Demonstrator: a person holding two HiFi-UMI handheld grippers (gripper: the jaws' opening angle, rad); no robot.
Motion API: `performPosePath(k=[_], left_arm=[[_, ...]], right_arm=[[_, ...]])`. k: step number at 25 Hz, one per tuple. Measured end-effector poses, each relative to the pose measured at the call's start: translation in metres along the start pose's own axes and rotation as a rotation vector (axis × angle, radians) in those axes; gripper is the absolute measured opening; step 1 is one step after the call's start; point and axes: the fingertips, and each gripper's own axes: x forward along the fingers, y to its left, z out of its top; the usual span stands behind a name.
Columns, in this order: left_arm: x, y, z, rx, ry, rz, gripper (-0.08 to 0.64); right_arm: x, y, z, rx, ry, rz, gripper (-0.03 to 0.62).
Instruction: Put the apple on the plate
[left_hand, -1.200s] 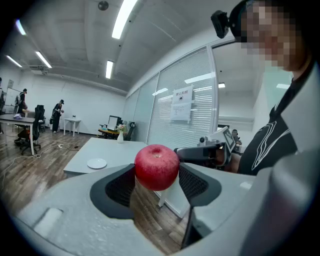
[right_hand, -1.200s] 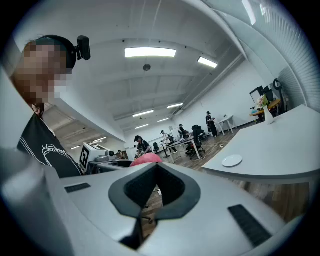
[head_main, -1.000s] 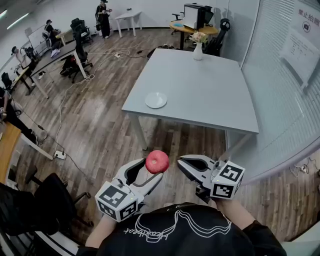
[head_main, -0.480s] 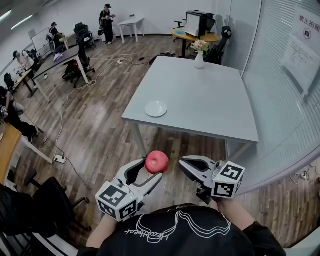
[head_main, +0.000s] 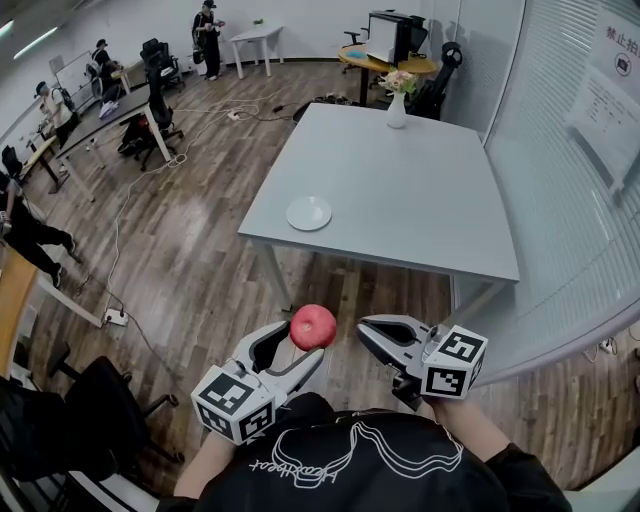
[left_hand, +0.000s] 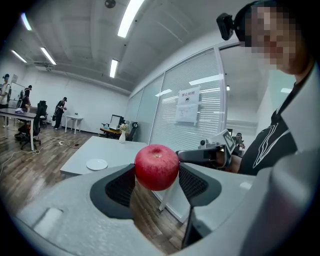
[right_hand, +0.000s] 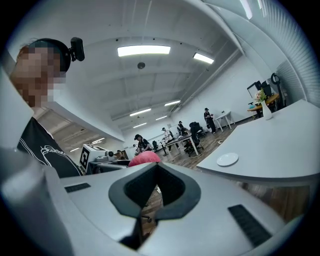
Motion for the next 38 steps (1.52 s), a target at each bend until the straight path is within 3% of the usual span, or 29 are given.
performPosePath(k=[9, 25, 31, 38], left_arm=[[0.052, 0.060, 0.019, -0.004, 0.027, -0.043, 0.281], [0.153, 0.238, 0.058, -0.005, 0.086, -0.113, 0.281], [0.183, 0.299, 0.056, -0.008, 0.105, -0.126, 0.281], [0.226, 0.346, 0.040, 0.053, 0.169, -0.133, 0.281]], right_arm=[[0.029, -0.064, 0.029, 0.021, -0.021, -0.064, 0.009], [0.149, -0.197, 0.082, 0.076, -0.045, -0.170, 0.009], [0.188, -0.236, 0.084, 0.108, -0.044, -0.217, 0.009], [0.211, -0.276, 0.085, 0.142, -0.061, -0.271, 0.009]])
